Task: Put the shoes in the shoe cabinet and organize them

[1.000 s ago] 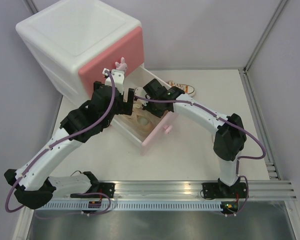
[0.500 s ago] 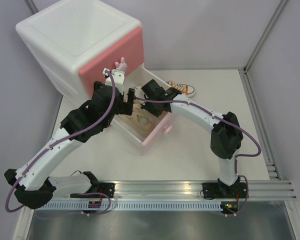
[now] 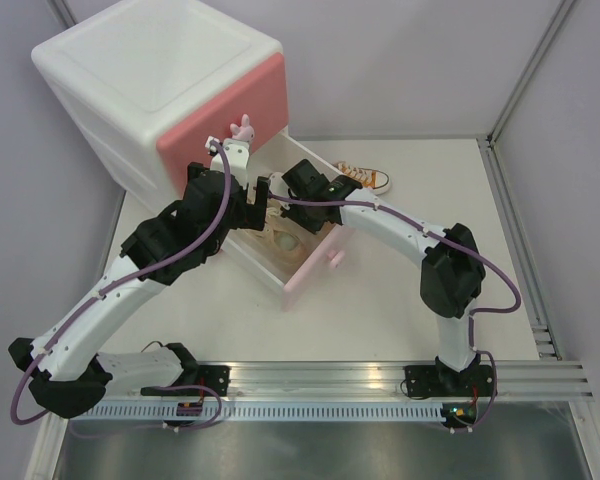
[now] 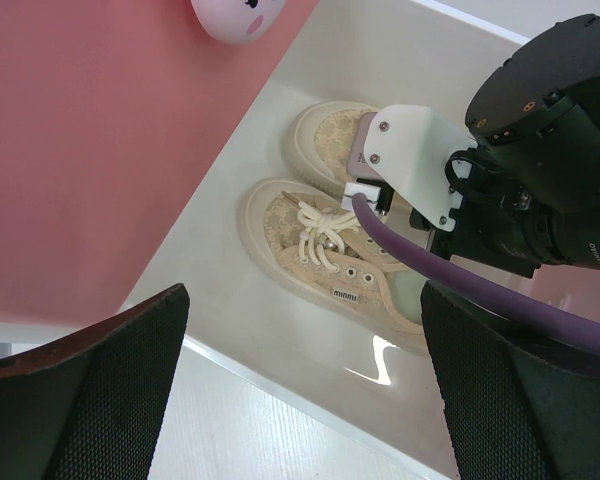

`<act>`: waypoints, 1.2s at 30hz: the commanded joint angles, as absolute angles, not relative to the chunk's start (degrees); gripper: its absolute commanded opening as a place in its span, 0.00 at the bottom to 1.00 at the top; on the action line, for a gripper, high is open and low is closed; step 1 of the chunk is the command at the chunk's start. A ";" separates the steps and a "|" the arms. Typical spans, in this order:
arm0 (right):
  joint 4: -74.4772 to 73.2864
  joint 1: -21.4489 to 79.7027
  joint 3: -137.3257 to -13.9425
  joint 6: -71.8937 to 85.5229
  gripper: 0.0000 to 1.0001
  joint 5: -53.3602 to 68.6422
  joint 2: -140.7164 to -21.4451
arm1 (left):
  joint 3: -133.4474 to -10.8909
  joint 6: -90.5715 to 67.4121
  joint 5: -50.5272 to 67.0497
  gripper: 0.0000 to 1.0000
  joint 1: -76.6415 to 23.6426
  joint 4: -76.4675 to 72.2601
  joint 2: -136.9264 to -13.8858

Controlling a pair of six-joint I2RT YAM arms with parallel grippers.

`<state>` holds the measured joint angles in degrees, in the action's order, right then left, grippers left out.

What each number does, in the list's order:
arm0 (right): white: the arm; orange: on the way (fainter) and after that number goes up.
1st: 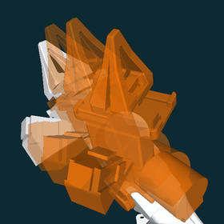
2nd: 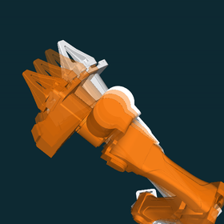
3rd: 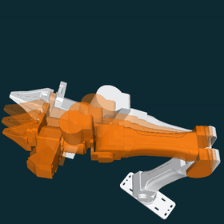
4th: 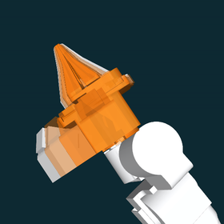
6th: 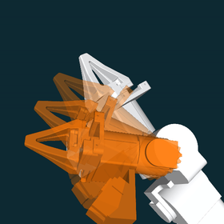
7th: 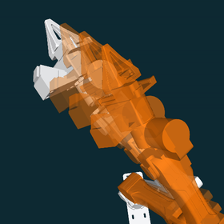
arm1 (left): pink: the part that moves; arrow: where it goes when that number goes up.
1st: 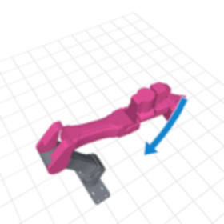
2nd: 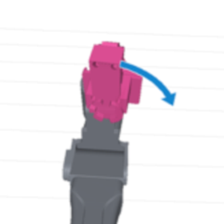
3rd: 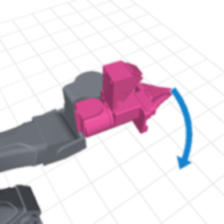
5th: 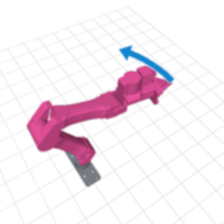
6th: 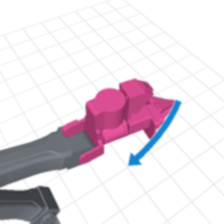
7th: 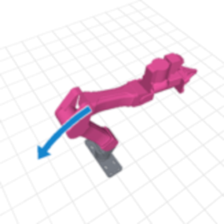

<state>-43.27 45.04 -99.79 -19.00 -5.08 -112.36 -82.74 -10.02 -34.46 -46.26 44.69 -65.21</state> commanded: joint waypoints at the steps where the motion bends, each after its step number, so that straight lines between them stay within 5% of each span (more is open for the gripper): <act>1: -35.33 45.18 -101.34 -18.28 0.10 -6.77 -112.41 | -82.79 -9.05 -35.33 1.00 -46.32 43.51 -64.95; 9: -36.21 45.26 -101.51 -17.14 0.47 -5.72 -109.34 | -82.79 -9.40 -35.33 1.00 -46.32 43.51 -64.95; 23: -30.86 45.18 -98.80 -7.65 0.71 -8.70 -94.41 | -83.23 -10.90 -35.33 1.00 -46.32 42.54 -65.74; 36: -33.39 45.09 -67.70 -0.37 0.81 -15.82 -64.18 | -85.52 -11.34 -33.66 1.00 -46.32 41.13 -69.17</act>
<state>-31.79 45.15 -71.57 -4.73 -13.41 -68.77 -82.96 -10.11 -34.20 -46.24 43.59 -68.73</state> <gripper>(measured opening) 0.809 0.994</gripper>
